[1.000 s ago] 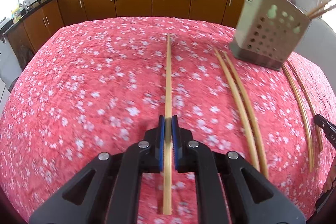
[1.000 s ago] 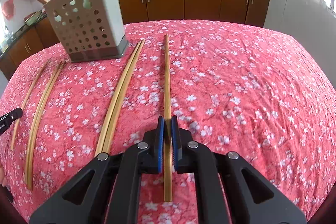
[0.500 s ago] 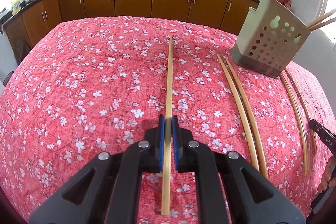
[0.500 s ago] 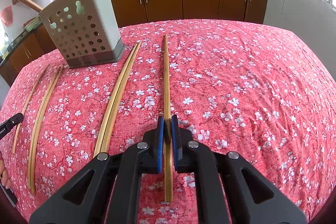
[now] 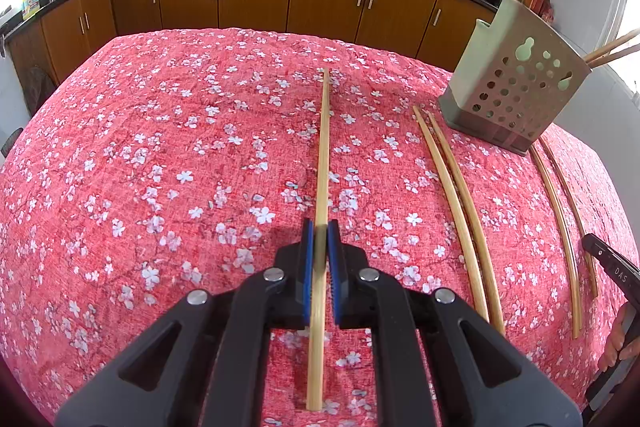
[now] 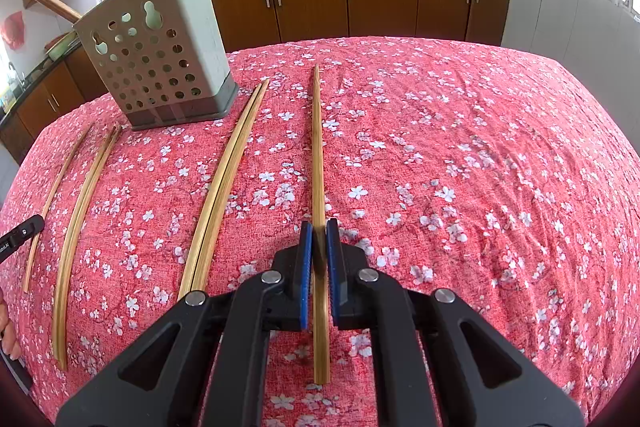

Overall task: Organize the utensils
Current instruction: 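Grasp one chopstick with the right gripper while the left gripper grasps another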

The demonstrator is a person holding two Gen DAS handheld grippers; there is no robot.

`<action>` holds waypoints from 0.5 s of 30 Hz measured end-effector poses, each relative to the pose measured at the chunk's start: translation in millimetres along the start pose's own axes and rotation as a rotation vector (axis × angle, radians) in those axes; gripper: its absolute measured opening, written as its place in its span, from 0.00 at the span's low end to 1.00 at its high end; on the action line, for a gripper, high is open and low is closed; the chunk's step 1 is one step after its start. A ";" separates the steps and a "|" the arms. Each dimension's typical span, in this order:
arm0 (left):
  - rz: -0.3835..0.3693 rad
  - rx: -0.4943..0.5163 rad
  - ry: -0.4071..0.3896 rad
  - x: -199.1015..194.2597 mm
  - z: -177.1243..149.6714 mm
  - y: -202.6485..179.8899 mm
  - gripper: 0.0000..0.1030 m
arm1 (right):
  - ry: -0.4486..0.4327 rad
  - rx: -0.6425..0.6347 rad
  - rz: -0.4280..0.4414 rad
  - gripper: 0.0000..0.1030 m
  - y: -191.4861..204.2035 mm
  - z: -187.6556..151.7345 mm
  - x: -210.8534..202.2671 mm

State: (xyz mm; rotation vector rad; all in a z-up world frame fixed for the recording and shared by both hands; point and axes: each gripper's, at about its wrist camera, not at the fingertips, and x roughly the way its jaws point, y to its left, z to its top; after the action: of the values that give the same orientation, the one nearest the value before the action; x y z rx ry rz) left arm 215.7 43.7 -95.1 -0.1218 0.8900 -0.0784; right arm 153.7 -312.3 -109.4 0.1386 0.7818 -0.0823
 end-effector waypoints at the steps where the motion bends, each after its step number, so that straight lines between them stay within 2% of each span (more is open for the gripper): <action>1: 0.000 0.000 0.000 0.1 0.1 0.3 0.09 | 0.000 0.000 0.000 0.08 0.1 0.0 0.0; 6: 0.011 0.006 0.000 -0.5 0.3 -0.4 0.09 | 0.001 -0.001 -0.002 0.08 0.1 -0.2 -0.4; 10: 0.060 0.073 0.005 -1.6 -3.5 -11.8 0.09 | 0.001 -0.010 -0.009 0.08 2.4 -4.4 -4.1; 15: 0.054 0.069 0.007 -7.3 -10.0 -12.7 0.09 | 0.001 0.001 0.004 0.08 0.3 -8.3 -7.5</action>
State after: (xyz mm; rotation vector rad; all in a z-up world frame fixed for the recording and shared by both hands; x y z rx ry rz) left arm 203.1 31.2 -93.9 -0.0332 0.8956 -0.0596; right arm 142.6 -310.6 -109.9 0.1412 0.7827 -0.0792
